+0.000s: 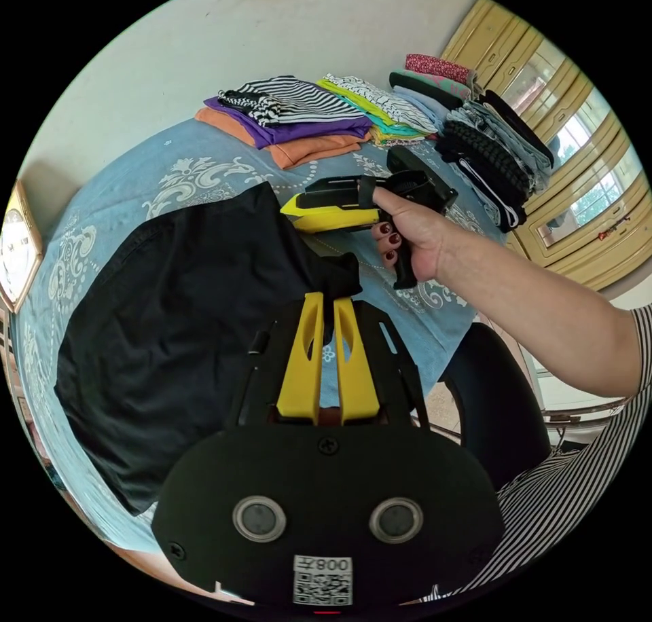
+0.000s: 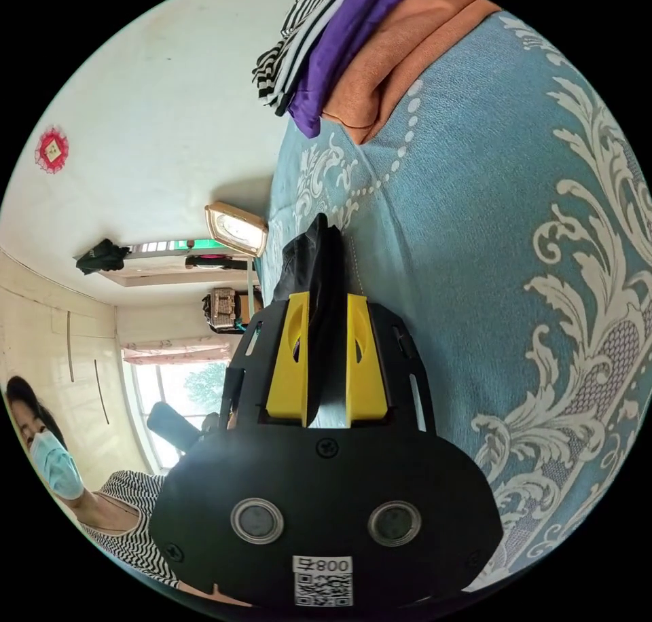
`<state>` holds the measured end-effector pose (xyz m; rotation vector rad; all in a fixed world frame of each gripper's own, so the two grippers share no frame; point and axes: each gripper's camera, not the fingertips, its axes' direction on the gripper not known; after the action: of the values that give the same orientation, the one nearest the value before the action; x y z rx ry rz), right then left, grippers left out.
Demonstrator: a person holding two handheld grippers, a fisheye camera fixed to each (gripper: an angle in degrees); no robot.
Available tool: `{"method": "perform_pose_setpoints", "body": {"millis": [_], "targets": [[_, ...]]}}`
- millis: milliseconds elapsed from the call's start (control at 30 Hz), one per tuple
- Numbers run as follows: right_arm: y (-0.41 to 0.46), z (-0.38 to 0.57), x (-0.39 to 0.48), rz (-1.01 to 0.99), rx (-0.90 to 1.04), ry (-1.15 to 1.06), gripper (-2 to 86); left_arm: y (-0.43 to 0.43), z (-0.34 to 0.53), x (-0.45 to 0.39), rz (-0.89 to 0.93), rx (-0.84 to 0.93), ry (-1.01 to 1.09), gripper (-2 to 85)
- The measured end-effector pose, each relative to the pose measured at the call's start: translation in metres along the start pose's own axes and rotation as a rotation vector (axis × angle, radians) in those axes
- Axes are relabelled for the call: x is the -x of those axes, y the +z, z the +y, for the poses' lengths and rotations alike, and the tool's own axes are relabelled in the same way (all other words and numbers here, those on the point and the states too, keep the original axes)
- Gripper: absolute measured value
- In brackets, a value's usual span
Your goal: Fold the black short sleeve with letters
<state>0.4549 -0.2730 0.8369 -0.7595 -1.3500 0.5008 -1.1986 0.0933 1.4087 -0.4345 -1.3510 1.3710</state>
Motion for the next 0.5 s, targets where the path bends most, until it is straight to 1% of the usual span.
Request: {"method": "perform_pose_setpoints", "body": {"millis": [300, 500], "targets": [[0.065, -0.028, 0.031, 0.040, 0.023, -0.010, 6.3, -0.020, 0.026, 0.027, 0.040, -0.008, -0.002, 2.1], [0.101, -0.030, 0.063, 0.027, 0.007, -0.045, 2.7, -0.055, 0.058, 0.065, 0.106, -0.063, -0.047, 2.1]]}}
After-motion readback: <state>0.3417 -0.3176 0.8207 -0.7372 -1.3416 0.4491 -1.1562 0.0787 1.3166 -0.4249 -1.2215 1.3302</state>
